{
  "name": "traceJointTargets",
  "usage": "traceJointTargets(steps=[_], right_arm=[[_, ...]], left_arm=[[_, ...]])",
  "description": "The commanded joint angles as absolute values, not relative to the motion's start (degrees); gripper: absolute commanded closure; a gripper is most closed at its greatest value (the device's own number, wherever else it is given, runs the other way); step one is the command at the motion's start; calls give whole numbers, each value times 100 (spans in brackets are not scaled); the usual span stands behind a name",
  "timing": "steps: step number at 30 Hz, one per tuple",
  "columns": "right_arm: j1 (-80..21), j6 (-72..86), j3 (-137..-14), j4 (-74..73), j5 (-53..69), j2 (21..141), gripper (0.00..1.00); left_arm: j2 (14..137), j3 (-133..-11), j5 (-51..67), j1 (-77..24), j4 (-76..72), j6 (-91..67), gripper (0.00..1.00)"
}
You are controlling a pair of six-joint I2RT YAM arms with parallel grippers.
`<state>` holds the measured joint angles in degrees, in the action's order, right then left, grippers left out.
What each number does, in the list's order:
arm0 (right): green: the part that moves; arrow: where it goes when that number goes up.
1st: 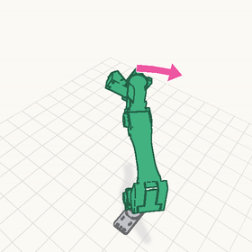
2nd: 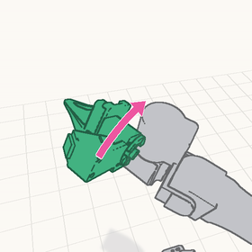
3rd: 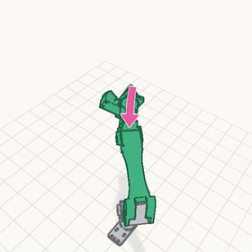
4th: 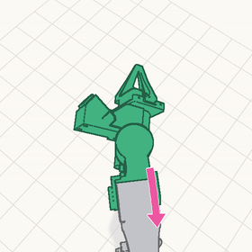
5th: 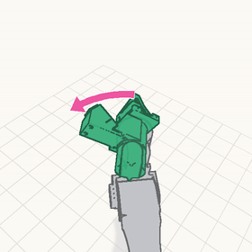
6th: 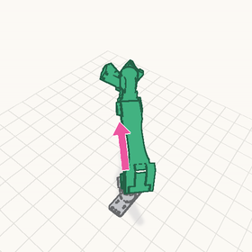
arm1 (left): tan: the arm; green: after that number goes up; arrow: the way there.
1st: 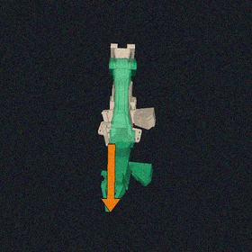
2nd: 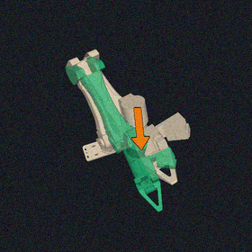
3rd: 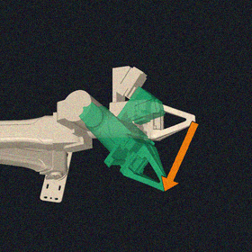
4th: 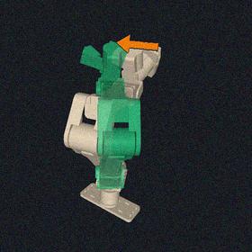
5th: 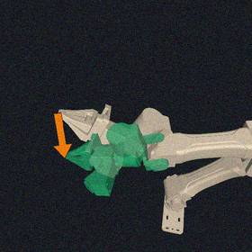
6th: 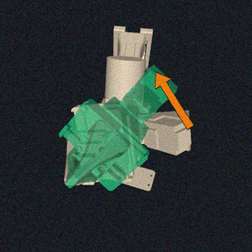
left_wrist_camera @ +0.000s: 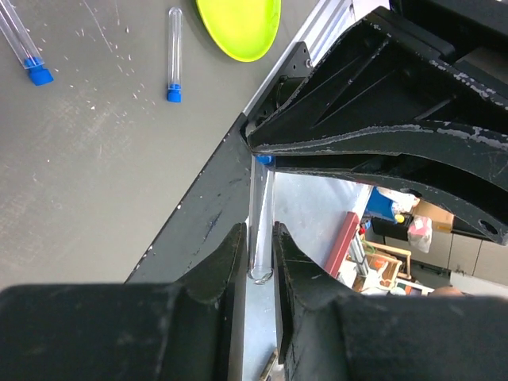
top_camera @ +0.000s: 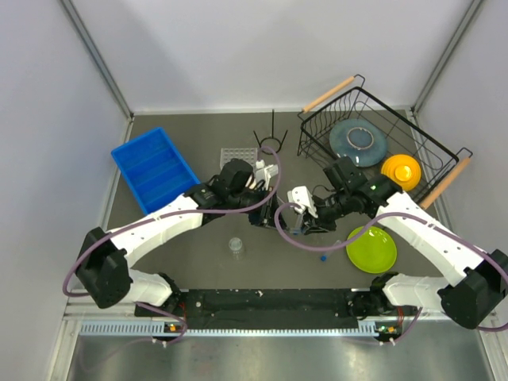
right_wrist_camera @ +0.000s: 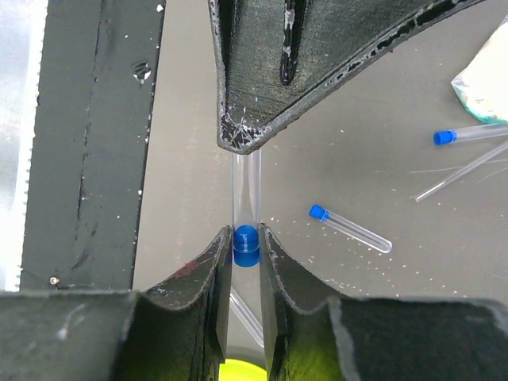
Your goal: Organize the chemistry lab equipment
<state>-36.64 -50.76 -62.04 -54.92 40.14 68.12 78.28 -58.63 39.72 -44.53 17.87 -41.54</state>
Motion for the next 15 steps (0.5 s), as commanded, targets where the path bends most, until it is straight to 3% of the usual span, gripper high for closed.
traceJointTargets(steps=[1, 5, 7, 9, 15], right_arm=[[-3753, -4870, -6600, -5405, 4122, 6741, 79], [-3692, -4545, -6846, -5405, 4166, 6636, 71], [-3586, -4317, -6978, -5423, 4323, 6592, 54], [-3349, -4149, -7215, -5414, 4455, 6539, 48], [-2866, -2570, -7910, -4959, 4878, 6574, 44]], left_arm=[[7559, -5898, 3771, -4465, 1635, -4113, 90], [7208, -5600, 3534, -4439, 1320, -4183, 92], [6953, -5459, 3402, -4395, 1152, -4254, 92], [6690, -5256, 3200, -4360, 898, -4341, 92], [5872, -4825, 1945, -4298, 45, -4404, 92]])
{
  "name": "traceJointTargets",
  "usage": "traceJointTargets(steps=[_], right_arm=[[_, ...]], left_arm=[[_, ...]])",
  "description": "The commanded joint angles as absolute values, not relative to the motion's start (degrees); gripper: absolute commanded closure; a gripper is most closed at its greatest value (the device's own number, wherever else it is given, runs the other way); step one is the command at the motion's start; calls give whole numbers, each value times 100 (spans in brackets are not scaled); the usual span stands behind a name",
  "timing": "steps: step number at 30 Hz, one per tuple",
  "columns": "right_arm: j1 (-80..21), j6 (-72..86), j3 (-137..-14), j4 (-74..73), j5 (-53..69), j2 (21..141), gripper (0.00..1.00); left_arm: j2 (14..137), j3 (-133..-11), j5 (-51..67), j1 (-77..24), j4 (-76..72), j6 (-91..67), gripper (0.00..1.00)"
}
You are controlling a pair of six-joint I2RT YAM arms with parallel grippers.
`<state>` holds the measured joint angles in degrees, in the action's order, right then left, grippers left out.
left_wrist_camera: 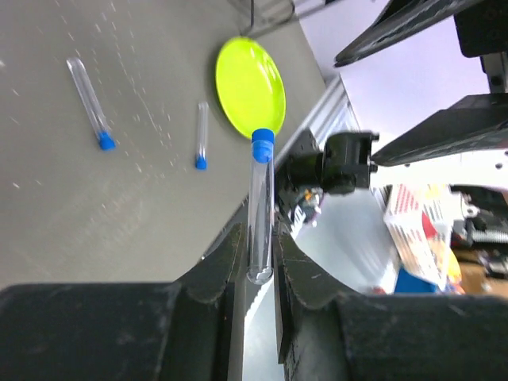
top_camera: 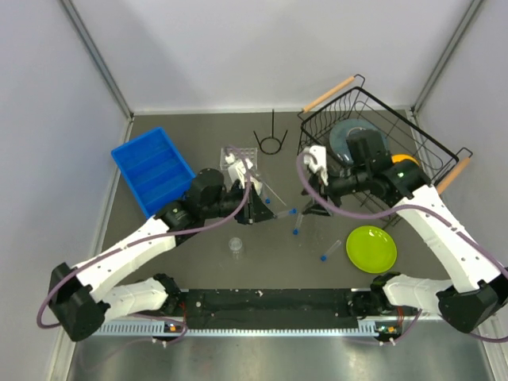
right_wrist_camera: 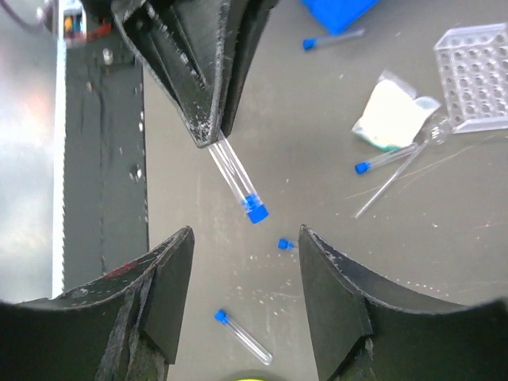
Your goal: Organize the chemistry lab equipment
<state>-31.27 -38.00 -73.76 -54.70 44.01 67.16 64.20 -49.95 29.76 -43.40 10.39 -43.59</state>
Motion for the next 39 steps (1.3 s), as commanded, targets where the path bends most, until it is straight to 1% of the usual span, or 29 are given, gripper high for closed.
traceJointTargets(steps=[1, 2, 3, 6, 7, 8, 9, 10, 11, 12, 13, 16, 20, 22, 28, 35, 37, 39], right_arm=[[-2796, -1879, -7936, -4792, 4974, 6557, 44], [-2708, -1481, -7919, -4338, 5079, 6557, 44], [-2533, -572, -7867, -4072, 5193, 6565, 44], [-2347, 805, -7568, -3142, 5466, 6644, 45], [-2286, 1479, -7463, -2851, 5632, 6645, 45], [-2294, 1859, -7244, -2630, 5582, 6636, 45], [-2294, 2211, -7129, -2088, 5590, 6636, 46], [-2294, 2946, -6989, -1735, 5799, 6636, 46], [-2294, 3379, -6700, -1392, 5818, 6636, 46], [-2285, 4149, -6567, -997, 5844, 6644, 46], [-2285, 4505, -6444, -254, 5906, 6671, 46], [-2294, 5631, -6196, 874, 5784, 6828, 46], [-2303, 6353, -6310, 1439, 5538, 7153, 47], [-2355, 6529, -6398, 1468, 5345, 7329, 48], [-2522, 6574, -6723, 1345, 4993, 7716, 49], [-2628, 6583, -6987, 1327, 4869, 8015, 52], [-2654, 6583, -7005, 1319, 4852, 8042, 53], [-2672, 6548, -7014, 1275, 4825, 8059, 58]], left_arm=[[5784, -4790, 1760, -4298, -234, -4395, 92], [5635, -4720, 1584, -4298, -368, -4351, 92], [5573, -4702, 1208, -4298, -482, -4342, 92], [5423, -4641, 662, -4307, -1036, -4263, 92], [5397, -4641, 529, -4307, -1229, -4228, 92], [5379, -4641, 397, -4307, -1317, -4193, 92], [5370, -4641, 282, -4315, -1397, -4184, 92], [5361, -4615, 72, -4315, -1476, -4184, 92], [5387, -4614, 53, -4315, -1624, -4236, 92], [5396, -4606, -165, -4333, -1696, -4262, 92], [5414, -4605, -332, -4342, -1740, -4280, 92], [5449, -4579, -588, -4421, -1907, -4403, 92], [5475, -4518, -992, -4517, -2109, -4552, 92], [5484, -4483, -1116, -4579, -2171, -4614, 92], [5572, -4482, -1388, -4755, -2338, -4746, 92], [5704, -4491, -1590, -4887, -2399, -4843, 92], [5695, -4482, -1635, -4931, -2417, -4843, 92], [5704, -4483, -1705, -4957, -2426, -4843, 92]])
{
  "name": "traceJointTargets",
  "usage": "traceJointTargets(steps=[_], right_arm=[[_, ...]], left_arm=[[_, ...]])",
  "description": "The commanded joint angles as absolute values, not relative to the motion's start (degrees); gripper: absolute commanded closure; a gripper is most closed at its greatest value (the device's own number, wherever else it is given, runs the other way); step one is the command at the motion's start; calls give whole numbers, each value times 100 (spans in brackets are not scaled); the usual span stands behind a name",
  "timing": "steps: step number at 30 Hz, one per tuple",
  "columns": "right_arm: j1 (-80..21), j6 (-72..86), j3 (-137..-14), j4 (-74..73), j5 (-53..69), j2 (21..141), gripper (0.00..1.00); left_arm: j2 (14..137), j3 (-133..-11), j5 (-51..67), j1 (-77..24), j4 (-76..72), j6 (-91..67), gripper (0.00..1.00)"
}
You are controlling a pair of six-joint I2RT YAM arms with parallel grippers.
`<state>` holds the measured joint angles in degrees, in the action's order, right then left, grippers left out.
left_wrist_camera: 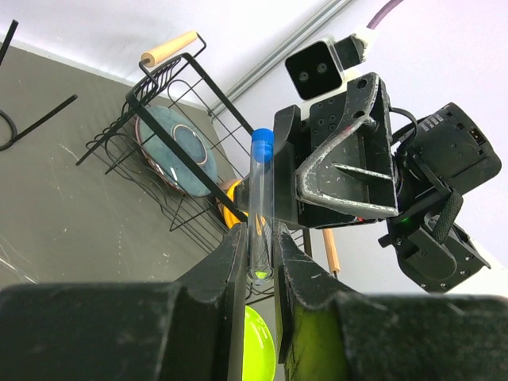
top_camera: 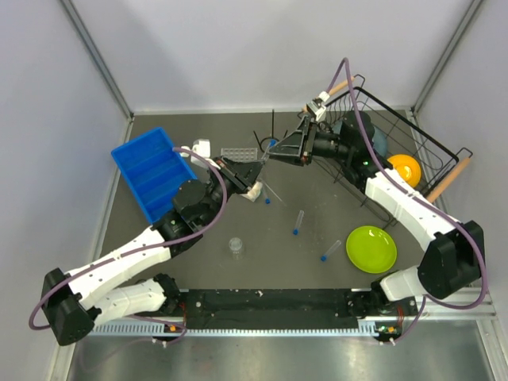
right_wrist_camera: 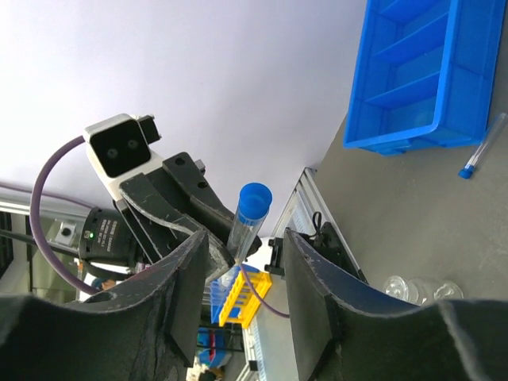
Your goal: Organize the chemistry lab equipment
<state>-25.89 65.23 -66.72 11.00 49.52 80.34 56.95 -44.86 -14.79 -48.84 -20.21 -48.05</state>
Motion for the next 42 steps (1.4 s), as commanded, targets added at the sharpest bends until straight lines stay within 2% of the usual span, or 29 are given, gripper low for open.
traceJointTargets(steps=[1, 6, 11, 15, 25, 29, 32, 34, 36, 38, 39, 42], right_arm=[[-2689, 6557, -7014, 1257, 4799, 8077, 59], [-2698, 6618, -6996, 1283, 4781, 8139, 68], [-2707, 6680, -7005, 1362, 4790, 8200, 68], [-2742, 6750, -6961, 1459, 4825, 8183, 75], [-2804, 6873, -6803, 1564, 4860, 8121, 74], [-2804, 6917, -6812, 1678, 4887, 8130, 85], [-2804, 6908, -6820, 1714, 4922, 8121, 89], [-2795, 6751, -6855, 1635, 4939, 8112, 90], [-2778, 6312, -6934, 1285, 4957, 8086, 90], [-2786, 5595, -7092, 951, 4966, 8033, 90], [-2777, 5320, -7206, 575, 4948, 7998, 90], [-2777, 4125, -7330, -207, 4913, 7814, 90]], left_arm=[[5713, -4500, -1714, -4966, -2426, -4843, 92], [5792, -4500, -1723, -5018, -2443, -4860, 92], [5818, -4474, -1714, -5045, -2452, -4869, 92], [5810, -4482, -1810, -5080, -2426, -4852, 91], [5871, -4561, -2004, -5133, -2320, -4799, 91], [5889, -4579, -2004, -5142, -2268, -4773, 89], [5889, -4562, -1943, -5142, -2276, -4772, 87], [5871, -4570, -1872, -5142, -2224, -4738, 75], [5801, -4597, -1776, -5142, -2066, -4720, 56], [5599, -4562, -1758, -5142, -1934, -4597, 47], [5494, -4457, -1740, -5142, -1916, -4571, 38], [5002, -4552, -1775, -5098, -1189, -4413, 28]])
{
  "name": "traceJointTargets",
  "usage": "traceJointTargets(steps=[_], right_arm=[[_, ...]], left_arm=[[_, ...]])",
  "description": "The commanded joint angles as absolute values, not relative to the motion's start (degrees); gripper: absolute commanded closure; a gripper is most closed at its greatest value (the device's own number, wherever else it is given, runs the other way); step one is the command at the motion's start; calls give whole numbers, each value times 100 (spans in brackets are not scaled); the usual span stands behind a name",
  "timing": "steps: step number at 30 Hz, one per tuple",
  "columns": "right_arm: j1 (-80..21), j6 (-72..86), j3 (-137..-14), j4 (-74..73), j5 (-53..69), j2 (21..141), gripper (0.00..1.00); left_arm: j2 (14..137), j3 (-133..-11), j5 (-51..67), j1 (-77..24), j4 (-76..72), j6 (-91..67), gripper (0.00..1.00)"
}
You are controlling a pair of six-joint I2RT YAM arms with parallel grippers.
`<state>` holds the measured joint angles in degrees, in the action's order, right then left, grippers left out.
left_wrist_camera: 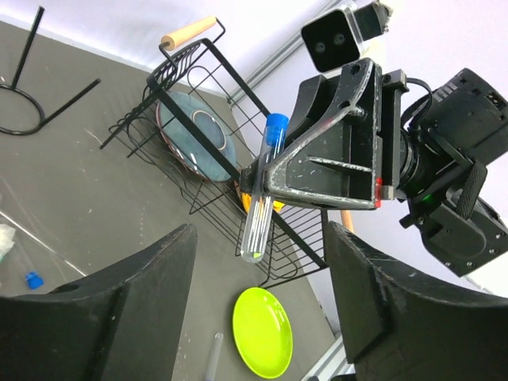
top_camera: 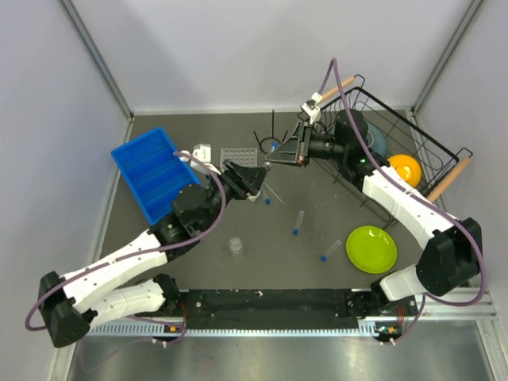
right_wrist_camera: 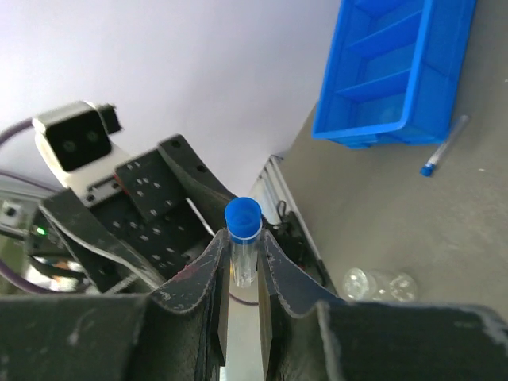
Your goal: Organize the chemistry lab equipment
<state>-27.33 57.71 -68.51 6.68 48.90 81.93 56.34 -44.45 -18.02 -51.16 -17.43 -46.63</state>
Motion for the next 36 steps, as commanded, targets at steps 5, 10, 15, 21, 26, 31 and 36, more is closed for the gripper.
traceJointTargets(steps=[5, 10, 15, 21, 26, 31, 36], right_arm=[[-2856, 1651, -7286, -1237, 5194, 7471, 90], [-2918, 143, -7189, -2134, 5931, 7181, 90], [-3006, -545, -7207, -2637, 6486, 7119, 90], [-3059, -554, -7154, -2681, 6530, 7075, 89], [-3059, -475, -7146, -2681, 6627, 7110, 89], [-3067, -457, -7146, -2681, 6653, 7145, 89], [-3103, -439, -7154, -2681, 6671, 7172, 89]], left_arm=[[4509, -4930, -1101, -4738, -36, -4228, 19], [4797, -5440, 630, -4342, 342, -3956, 21], [5430, -5827, 1835, -4333, 168, -3736, 28], [5905, -5862, 2425, -4350, -483, -3700, 36], [6082, -5906, 2365, -4412, -414, -3551, 44], [6073, -5906, 2136, -4430, -246, -3410, 47], [6064, -5924, 2074, -4447, -246, -3384, 49]])
